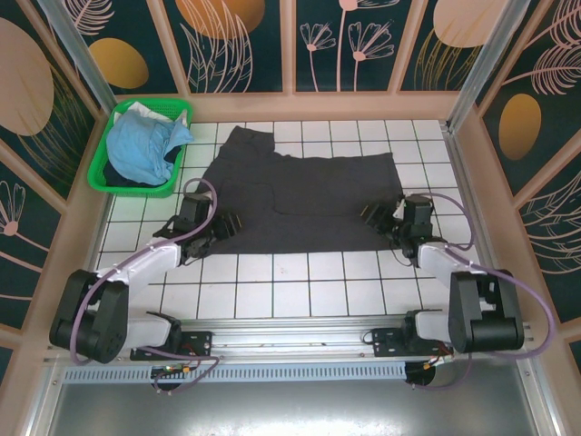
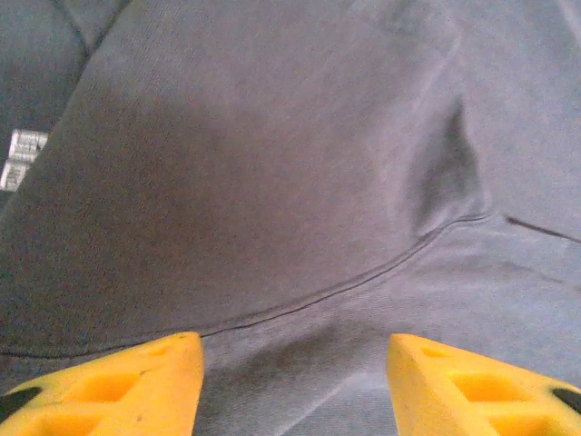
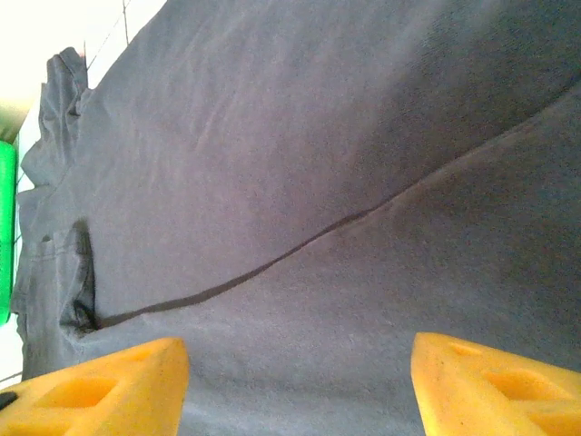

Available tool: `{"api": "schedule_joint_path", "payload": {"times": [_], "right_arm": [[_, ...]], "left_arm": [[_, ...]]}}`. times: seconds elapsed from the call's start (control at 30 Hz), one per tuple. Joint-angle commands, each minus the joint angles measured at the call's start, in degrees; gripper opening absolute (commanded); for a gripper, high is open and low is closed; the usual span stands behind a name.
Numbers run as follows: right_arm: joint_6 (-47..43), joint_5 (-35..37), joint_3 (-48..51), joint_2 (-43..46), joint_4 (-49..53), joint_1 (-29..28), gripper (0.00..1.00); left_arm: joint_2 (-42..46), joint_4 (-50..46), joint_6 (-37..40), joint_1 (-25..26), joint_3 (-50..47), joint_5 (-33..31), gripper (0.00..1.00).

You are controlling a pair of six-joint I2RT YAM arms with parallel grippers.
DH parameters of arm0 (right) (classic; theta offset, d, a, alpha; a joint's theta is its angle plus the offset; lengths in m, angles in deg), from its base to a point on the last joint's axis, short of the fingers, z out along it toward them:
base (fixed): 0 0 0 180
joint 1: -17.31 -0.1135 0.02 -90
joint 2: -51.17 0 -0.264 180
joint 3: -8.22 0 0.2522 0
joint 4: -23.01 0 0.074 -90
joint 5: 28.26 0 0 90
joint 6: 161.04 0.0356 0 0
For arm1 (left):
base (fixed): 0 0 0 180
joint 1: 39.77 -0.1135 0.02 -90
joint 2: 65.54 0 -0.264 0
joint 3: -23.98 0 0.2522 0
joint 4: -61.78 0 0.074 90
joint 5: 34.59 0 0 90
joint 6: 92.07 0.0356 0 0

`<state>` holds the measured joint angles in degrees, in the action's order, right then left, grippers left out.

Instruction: Fold and stack the t-shirts

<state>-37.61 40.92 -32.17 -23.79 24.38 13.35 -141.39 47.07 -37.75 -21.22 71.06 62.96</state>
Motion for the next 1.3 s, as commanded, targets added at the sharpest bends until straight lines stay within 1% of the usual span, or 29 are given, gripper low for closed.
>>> {"api": "schedule_joint_path", "payload": {"times": [0.0, 0.1, 0.2, 0.3, 0.37, 0.4, 0.47, 0.5, 0.53, 0.6, 0.63, 0.7, 0.77, 0.83, 0.93, 1.0, 1.07, 1.13, 1.2, 1.27], "right_arm": [[-0.26, 2.09, -0.98, -2.49, -0.69, 1.23, 0.67], [-0.90, 1.04, 0.18, -3.19, 0.29, 4.80, 0.68], [-1.46, 0.50, 2.48, -1.19, 1.15, 8.78, 0.68], [-3.00, 0.70, 3.84, 1.34, 3.09, 12.08, 0.71], [-4.31, 1.15, 3.79, 3.21, 5.48, 13.40, 0.72], [-4.43, 1.51, 3.86, 4.29, 6.07, 13.59, 0.72], [-3.90, 0.53, 4.03, 6.45, 6.11, 13.47, 0.72], [-3.15, -0.09, 4.04, 7.57, 5.69, 13.04, 0.72], [-2.76, -1.05, 4.04, 8.49, 4.81, 12.31, 0.72], [-3.59, -4.42, 3.73, 9.17, 1.17, 10.37, 0.72], [-3.96, -6.00, 2.95, 8.84, -0.33, 8.97, 0.73], [-3.94, -6.37, -0.07, 6.82, -1.06, 6.17, 0.74], [-3.45, -3.44, -3.48, 4.31, -1.39, 2.15, 0.76], [-2.76, 1.37, -7.83, -0.01, -0.83, -2.36, 0.76], [-3.45, 9.42, -15.32, -7.46, 4.15, -7.85, 0.76], [-3.25, 14.48, -17.51, -11.01, 5.61, -10.75, 0.76], [-2.28, 17.50, -17.06, -13.61, 4.26, -12.91, 0.77], [-1.73, 19.58, -15.80, -15.76, 3.78, -15.01, 0.76], [-0.82, 21.32, -13.60, -16.73, 3.31, -15.96, 0.77], [0.00, 21.43, -11.20, -16.73, 2.51, -16.00, 0.76]], "left_arm": [[-1.18, 3.99, -1.40, -0.50, -2.61, -0.54, 0.62], [-0.69, 6.71, -1.93, -2.87, -5.39, -0.20, 0.65], [-1.91, 5.88, -1.00, -4.91, -5.21, -0.50, 0.66], [-2.76, 2.71, -0.16, -5.90, -4.17, -3.52, 0.67], [-0.74, 0.82, 0.01, -5.99, -3.78, -5.91, 0.71], [0.74, 0.76, 0.00, -6.05, -3.89, -6.01, 0.73], [3.99, 1.77, 0.18, -6.00, -3.97, -4.22, 0.78], [5.54, 3.60, 0.24, -6.04, -4.09, -1.85, 0.77], [6.82, 7.39, 0.67, -5.92, -4.58, 2.91, 0.75], [8.29, 16.40, -0.49, -5.70, -5.71, 10.89, 0.74], [8.45, 19.39, -1.06, -5.34, -5.37, 12.17, 0.75], [7.56, 19.32, 0.46, -4.46, -2.72, 10.84, 0.76], [5.12, 16.25, 2.43, -3.82, 1.09, 8.06, 0.76], [1.03, 14.78, 3.18, -3.71, 4.31, 7.08, 0.73], [-5.62, 15.70, 3.75, -3.75, 7.75, 8.20, 0.72], [-9.82, 15.29, 4.27, -3.71, 9.94, 7.40, 0.72], [-13.47, 12.71, 5.54, -3.71, 12.30, 6.42, 0.72], [-16.15, 9.71, 6.91, -3.73, 13.35, 3.64, 0.73], [-17.89, 9.03, 7.20, -3.74, 12.65, 1.89, 0.74], [-19.48, 9.04, 6.67, -3.69, 11.46, 1.06, 0.74]]}}
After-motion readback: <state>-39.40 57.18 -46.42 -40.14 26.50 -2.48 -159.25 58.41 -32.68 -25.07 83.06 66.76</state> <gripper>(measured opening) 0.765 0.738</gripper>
